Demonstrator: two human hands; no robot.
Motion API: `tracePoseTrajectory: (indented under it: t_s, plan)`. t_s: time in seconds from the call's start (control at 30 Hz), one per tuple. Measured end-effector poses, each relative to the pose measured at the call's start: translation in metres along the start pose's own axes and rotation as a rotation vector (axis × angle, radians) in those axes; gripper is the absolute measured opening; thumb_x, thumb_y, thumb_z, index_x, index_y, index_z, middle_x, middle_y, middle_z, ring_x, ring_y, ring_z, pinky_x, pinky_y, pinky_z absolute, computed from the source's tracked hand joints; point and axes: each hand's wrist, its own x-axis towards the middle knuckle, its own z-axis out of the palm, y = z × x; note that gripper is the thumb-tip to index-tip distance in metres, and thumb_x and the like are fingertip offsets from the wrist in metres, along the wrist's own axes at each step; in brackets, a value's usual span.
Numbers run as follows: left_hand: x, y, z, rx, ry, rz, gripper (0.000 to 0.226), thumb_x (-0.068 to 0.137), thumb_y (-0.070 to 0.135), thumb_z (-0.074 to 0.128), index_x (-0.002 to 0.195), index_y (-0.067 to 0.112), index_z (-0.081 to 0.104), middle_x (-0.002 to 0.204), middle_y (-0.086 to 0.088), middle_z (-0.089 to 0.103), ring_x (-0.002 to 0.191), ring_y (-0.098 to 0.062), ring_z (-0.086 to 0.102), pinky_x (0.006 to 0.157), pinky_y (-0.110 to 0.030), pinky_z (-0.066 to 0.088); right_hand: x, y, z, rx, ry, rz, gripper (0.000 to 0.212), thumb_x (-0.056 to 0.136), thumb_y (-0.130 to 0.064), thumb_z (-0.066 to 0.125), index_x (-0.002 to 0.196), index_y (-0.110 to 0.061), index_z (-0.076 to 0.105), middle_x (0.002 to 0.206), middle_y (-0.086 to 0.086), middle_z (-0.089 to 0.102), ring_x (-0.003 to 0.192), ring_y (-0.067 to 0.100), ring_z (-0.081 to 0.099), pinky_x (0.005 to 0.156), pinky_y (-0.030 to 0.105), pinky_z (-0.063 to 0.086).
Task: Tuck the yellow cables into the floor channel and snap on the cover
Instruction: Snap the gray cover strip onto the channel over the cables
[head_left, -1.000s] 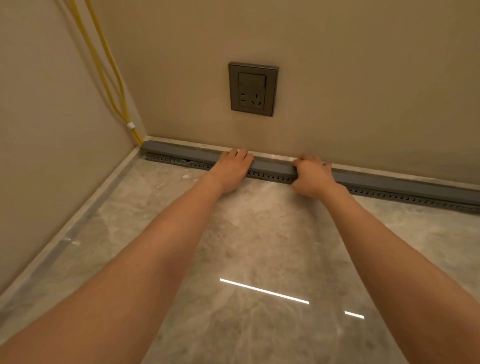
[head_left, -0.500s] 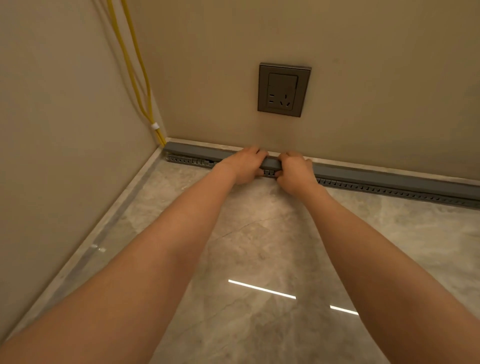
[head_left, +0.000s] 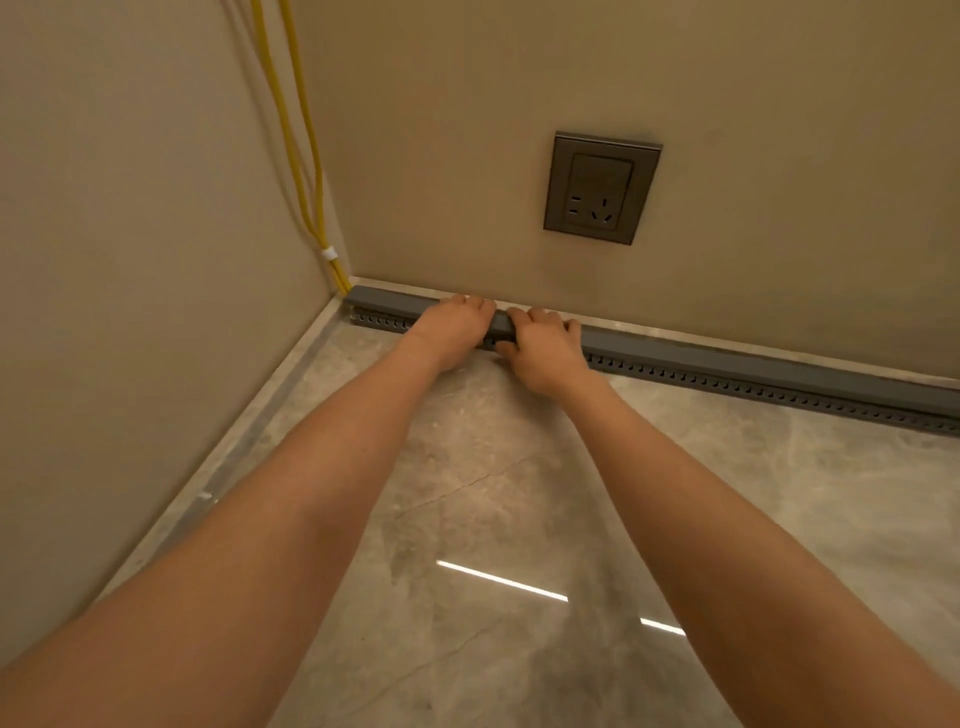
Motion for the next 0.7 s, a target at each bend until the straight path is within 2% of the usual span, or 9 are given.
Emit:
tracePoseTrajectory:
  t_s: [0.2,0.3,0.57,0.7]
  plan:
    - [-0.005,-0.016,-0.004,-0.207,-0.057,0.039,0.041,0.095,0.02,0.051,0.132,0.005,0.042,0.132,-0.018,0.05,0.122,-0.034,0.048,0.1,-0.044,0.043,0.008,-0.008,0.009,0.024,0.08,0.011,0.038,0.098,-0.024,0.04,0.135,-0.015,0.044,0.129,0.013,0.052,0.123,0.032,0.042,0.103,0.042,0.028]
    - [-0.011,-0.032,-0.002,-0.195,-0.049,-0.013,0.045,0.095,0.025,0.049,0.135,0.006,0.039,0.134,-0.018,0.048,0.124,-0.034,0.046,0.103,-0.042,0.038,0.008,-0.004,0.009,0.042,0.101,0.018,0.035,0.098,-0.022,0.042,0.131,-0.012,0.048,0.126,0.014,0.053,0.122,0.032,0.043,0.103,0.042,0.027]
    - [-0.011,-0.019,0.0,0.04,0.033,-0.004,0.037,0.096,0.003,0.036,0.133,0.001,0.038,0.133,-0.018,0.047,0.123,-0.034,0.047,0.1,-0.042,0.041,0.001,0.012,-0.003,0.031,0.071,0.097,0.029,0.093,-0.019,0.046,0.12,-0.01,0.054,0.122,0.015,0.056,0.118,0.033,0.047,0.105,0.046,0.028]
    - [-0.007,-0.013,0.003,0.048,0.053,-0.018,0.037,0.096,0.002,0.036,0.133,0.0,0.039,0.133,-0.018,0.048,0.124,-0.034,0.046,0.1,-0.042,0.041,0.007,0.005,-0.008,0.021,-0.016,0.076,0.037,0.094,-0.032,0.046,0.125,-0.012,0.052,0.129,0.014,0.054,0.123,0.032,0.045,0.106,0.049,0.029]
